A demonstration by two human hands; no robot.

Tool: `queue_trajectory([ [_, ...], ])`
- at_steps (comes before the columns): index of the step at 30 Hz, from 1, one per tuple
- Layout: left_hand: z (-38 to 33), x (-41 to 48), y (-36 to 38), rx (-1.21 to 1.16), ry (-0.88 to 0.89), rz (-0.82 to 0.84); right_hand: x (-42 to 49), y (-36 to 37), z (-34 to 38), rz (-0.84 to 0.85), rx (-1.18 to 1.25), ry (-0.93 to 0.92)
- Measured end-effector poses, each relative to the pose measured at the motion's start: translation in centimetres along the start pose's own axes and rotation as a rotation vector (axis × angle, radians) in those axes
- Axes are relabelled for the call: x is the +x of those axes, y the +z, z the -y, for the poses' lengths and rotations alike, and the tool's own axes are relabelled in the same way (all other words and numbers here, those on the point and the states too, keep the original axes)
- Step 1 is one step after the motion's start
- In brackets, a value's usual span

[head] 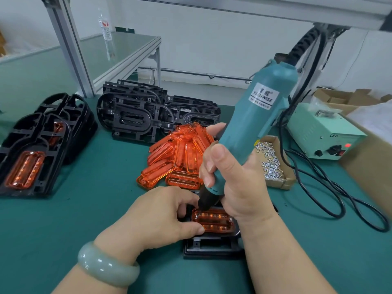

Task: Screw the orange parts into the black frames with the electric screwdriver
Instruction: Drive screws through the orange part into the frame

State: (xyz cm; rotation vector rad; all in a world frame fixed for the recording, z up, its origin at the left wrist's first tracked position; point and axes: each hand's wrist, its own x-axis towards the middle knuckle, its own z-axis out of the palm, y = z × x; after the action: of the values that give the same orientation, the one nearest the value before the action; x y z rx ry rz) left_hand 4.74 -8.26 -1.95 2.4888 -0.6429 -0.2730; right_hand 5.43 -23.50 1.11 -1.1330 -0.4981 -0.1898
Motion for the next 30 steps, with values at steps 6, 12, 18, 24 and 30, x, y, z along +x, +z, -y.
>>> queue_trajectory([
  [6, -0.1, 0.2, 0.0, 0.013, -0.040, 0.014, -0.1, -0.5, -0.3, -0.068, 0.028, -0.023],
  [12, -0.3, 0.3, 0.0, 0.033, -0.061, 0.018, -0.2, -0.7, -0.4, -0.083, 0.051, -0.001],
  [18, -0.5, 0.3, -0.1, 0.039, -0.065, 0.022, -0.3, -0.8, -0.6, -0.078, 0.060, 0.009],
  [24, -0.5, 0.3, -0.1, 0.030, -0.077, 0.027, -0.1, -1.3, -0.7, -0.057, 0.111, 0.026],
  [30, -0.6, 0.3, -0.2, 0.006, -0.068, 0.025, 0.1, -1.5, -0.7, -0.074, 0.124, 0.030],
])
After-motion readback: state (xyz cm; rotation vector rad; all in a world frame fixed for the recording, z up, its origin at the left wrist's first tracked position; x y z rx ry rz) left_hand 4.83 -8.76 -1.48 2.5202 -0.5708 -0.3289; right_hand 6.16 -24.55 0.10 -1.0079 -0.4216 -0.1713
